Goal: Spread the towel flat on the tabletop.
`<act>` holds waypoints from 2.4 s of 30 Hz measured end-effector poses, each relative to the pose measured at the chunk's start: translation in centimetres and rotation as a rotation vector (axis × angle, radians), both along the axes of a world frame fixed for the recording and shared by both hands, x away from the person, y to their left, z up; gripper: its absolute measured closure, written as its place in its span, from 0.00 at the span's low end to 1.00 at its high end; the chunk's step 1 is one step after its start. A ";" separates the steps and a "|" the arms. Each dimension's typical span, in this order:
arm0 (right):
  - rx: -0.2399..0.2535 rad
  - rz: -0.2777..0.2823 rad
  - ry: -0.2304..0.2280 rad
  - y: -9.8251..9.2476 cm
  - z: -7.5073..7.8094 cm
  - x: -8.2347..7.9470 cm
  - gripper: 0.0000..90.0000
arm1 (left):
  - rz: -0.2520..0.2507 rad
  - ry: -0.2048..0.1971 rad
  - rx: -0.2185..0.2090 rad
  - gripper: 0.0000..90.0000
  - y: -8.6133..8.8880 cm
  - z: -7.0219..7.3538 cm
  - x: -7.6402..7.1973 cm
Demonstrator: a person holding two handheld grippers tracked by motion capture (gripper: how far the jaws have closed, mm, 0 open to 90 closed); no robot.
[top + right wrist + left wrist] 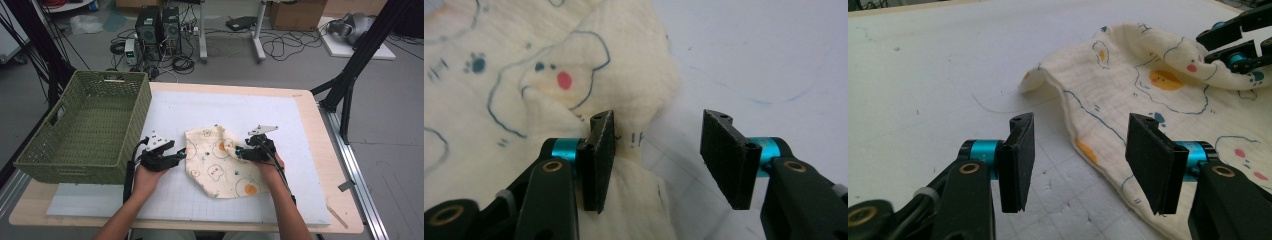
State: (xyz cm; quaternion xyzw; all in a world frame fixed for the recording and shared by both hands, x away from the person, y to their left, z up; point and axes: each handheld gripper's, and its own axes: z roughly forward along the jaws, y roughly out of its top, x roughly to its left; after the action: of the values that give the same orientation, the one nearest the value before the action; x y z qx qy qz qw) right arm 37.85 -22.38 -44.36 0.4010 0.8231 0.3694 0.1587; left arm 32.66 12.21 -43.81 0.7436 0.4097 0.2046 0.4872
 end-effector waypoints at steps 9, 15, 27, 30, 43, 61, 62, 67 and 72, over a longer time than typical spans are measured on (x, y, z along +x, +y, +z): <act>-0.102 0.124 -0.037 1.3 1.0 -0.7 0.96 | 0.000 0.003 0.001 0.51 0.1 0.0 0.0; -0.313 -0.050 -0.224 -0.8 4.1 -1.9 0.96 | -0.005 0.005 0.003 0.51 -0.1 -0.1 -0.1; -0.538 -0.216 -0.232 -2.3 4.2 -0.9 0.79 | -0.038 0.034 0.015 0.51 -0.4 -0.4 -0.1; -0.462 -0.220 -0.229 -2.7 4.5 -1.0 0.70 | -0.053 0.048 0.018 0.51 -0.6 -0.5 0.0; -0.205 -0.199 -0.059 -4.9 0.9 -2.8 0.61 | -0.052 0.049 0.027 0.51 -0.7 -0.5 -0.1; -0.226 -0.257 -0.126 -8.7 1.4 -6.7 0.62 | -0.024 0.021 0.005 0.51 -2.0 0.6 1.7; -0.207 -0.259 -0.139 -8.7 1.6 -6.8 0.60 | -0.020 0.024 0.000 0.51 -2.2 0.7 2.0; -0.155 -0.239 -0.187 -8.5 2.5 -6.9 0.57 | -0.005 0.045 -0.020 0.51 -3.8 1.2 4.2; -0.156 -0.211 -0.182 -8.2 2.4 -6.8 0.56 | -0.019 0.096 0.010 0.51 -6.2 0.2 6.0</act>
State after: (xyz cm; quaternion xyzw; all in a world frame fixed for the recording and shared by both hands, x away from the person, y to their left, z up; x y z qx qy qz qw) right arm 31.09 -30.62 -41.99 0.4364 0.7850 0.3203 0.3011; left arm 38.69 6.01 -43.60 0.7587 0.4247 0.1660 0.4652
